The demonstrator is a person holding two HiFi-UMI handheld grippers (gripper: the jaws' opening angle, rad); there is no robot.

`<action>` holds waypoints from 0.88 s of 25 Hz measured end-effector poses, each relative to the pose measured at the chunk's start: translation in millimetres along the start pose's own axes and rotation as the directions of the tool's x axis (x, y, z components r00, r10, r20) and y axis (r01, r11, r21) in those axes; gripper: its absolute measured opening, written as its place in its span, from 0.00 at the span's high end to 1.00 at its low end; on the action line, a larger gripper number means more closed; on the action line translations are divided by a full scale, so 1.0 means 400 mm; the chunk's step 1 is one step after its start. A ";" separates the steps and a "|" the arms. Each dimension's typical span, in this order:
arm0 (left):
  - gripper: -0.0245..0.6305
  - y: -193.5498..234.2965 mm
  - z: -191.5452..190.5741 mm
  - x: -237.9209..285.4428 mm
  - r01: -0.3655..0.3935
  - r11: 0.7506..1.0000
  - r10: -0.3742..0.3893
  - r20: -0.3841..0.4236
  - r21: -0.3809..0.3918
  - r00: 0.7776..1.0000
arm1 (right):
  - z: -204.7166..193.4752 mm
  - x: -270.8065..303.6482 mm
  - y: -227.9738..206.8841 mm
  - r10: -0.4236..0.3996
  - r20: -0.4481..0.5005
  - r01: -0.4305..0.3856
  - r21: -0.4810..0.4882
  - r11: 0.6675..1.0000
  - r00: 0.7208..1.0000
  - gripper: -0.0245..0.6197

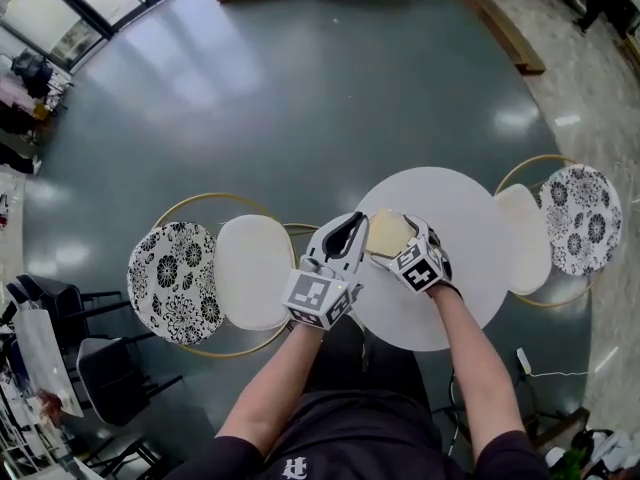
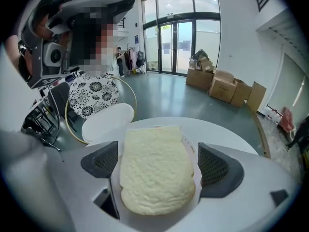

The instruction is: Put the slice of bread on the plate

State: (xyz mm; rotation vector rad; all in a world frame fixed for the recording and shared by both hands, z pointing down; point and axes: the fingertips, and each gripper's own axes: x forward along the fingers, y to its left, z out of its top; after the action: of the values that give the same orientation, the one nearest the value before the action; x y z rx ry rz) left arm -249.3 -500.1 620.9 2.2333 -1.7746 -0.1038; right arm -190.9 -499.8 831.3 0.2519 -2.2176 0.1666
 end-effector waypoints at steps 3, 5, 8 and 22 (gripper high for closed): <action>0.91 0.010 0.000 -0.003 -0.007 1.000 0.007 -0.004 -0.003 1.000 | -0.002 0.004 -0.006 0.002 -0.009 -0.002 0.000 1.000 1.000 0.19; 0.91 0.014 0.001 -0.002 -0.009 1.000 0.009 -0.009 -0.004 1.000 | 0.001 0.005 -0.007 0.007 -0.007 -0.007 0.011 1.000 1.000 0.19; 0.91 0.010 0.006 0.000 -0.004 1.000 0.004 -0.016 -0.002 1.000 | 0.002 0.002 -0.006 0.014 -0.003 -0.014 0.028 1.000 1.000 0.19; 0.91 -0.072 0.102 -0.028 0.015 1.000 -0.016 -0.036 -0.014 0.999 | 0.195 -0.265 0.009 -0.035 0.274 -0.001 0.131 0.991 0.961 0.37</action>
State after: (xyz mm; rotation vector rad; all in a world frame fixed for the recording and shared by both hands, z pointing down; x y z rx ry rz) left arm -234.3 -490.8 572.8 2.2251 -1.7329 -0.0786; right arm -187.9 -499.5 699.5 0.3856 -2.4842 0.2815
